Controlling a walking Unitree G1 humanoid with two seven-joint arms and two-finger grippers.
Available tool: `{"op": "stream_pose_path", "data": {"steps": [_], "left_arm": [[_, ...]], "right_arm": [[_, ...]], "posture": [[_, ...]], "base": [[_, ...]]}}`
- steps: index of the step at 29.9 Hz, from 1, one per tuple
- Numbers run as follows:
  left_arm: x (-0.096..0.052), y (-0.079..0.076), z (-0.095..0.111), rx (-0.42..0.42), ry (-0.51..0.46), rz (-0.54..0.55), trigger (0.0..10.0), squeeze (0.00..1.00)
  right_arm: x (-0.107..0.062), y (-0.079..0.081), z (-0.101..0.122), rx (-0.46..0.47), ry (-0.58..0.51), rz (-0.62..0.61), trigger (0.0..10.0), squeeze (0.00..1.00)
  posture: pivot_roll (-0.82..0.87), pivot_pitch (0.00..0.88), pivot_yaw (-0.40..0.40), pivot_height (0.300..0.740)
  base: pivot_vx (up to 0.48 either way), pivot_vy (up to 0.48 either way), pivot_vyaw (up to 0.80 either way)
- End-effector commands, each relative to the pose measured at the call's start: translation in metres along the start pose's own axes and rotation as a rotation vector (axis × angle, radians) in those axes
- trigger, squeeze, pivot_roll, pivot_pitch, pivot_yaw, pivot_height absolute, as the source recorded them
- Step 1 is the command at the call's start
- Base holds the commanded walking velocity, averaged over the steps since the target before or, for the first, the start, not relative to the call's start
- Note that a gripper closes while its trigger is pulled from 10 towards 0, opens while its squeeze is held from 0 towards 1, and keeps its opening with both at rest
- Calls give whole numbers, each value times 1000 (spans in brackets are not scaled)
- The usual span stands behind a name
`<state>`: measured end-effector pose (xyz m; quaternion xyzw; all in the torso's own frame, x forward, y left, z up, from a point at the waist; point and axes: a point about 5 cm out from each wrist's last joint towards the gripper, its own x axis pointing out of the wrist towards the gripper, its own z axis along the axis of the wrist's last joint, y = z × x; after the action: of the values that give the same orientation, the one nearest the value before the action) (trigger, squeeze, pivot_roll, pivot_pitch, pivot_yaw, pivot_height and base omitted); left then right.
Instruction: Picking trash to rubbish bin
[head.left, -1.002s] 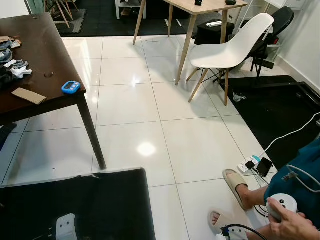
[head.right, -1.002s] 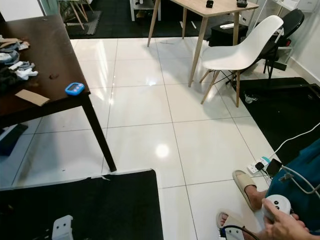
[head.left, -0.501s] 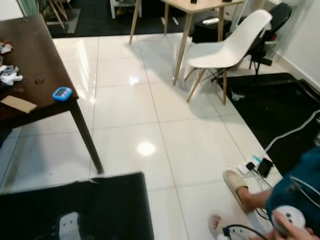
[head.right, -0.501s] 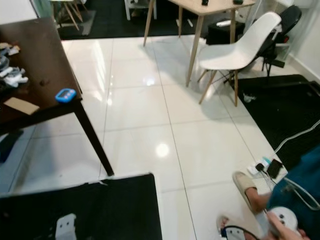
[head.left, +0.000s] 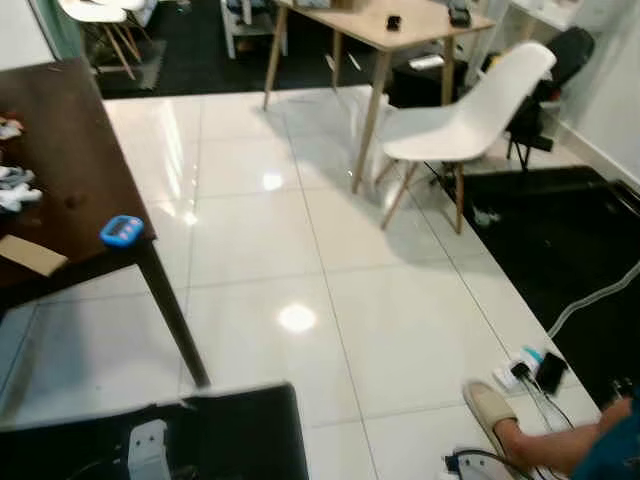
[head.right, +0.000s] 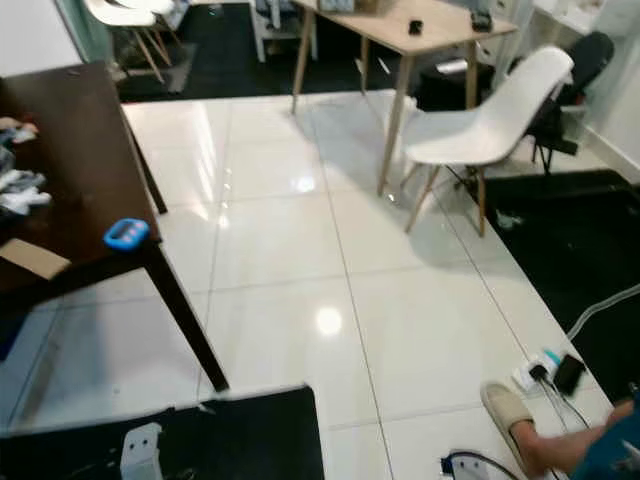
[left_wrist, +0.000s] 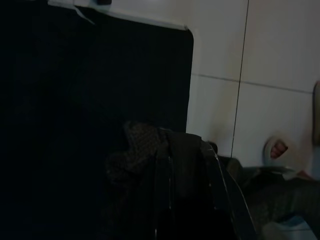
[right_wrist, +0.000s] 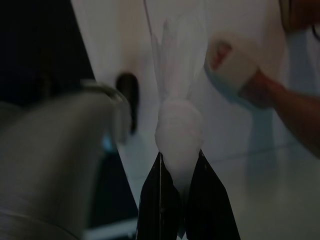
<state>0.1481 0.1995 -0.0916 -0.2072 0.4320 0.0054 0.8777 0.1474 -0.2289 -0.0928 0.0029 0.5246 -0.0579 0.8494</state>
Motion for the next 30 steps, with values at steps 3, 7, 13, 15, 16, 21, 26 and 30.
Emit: {"op": "stream_pose_path", "data": {"steps": [3, 7, 13, 15, 16, 21, 26, 30], "left_arm": [[-6, 0, -29, -27, 117, -4, 10000, 0], [-6, 2, -27, -25, 116, 1, 10000, 0], [-6, 3, -27, -27, 114, 8, 10000, 0], [-6, 3, -26, -28, 114, 10, 10000, 0], [-7, 4, -26, -29, 114, 11, 10000, 0], [-7, 6, -26, -34, 114, 21, 10000, 0], [-7, 6, -26, -37, 113, 25, 10000, 0], [-7, 5, -25, -38, 113, 25, 10000, 0]], "right_arm": [[-1, 1, -11, 14, 33, -6, 10000, 0], [-1, 2, -11, 12, 36, -8, 10000, 0], [0, 4, -10, -8, 44, -8, 10000, 0], [0, 4, -10, -13, 47, -7, 10000, 0], [0, 5, -10, -17, 48, -7, 10000, 0], [1, 7, -6, -21, 40, -3, 10000, 0], [1, 9, -2, -21, 31, -5, 10000, 0], [1, 10, -2, -6, 33, 0, 10000, 0]], "posture": [[51, 76, -16, 740], [56, 69, -19, 740], [55, 63, -18, 740], [55, 63, -18, 740], [54, 64, -15, 740], [53, 64, -12, 740], [54, 64, -11, 740], [50, 59, -7, 740]], "base": [[334, 0, 0], [332, 0, 0], [331, 0, 0], [330, 0, 0], [334, 0, -550], [334, 0, -793], [340, 0, -135], [343, 0, -394]]}}
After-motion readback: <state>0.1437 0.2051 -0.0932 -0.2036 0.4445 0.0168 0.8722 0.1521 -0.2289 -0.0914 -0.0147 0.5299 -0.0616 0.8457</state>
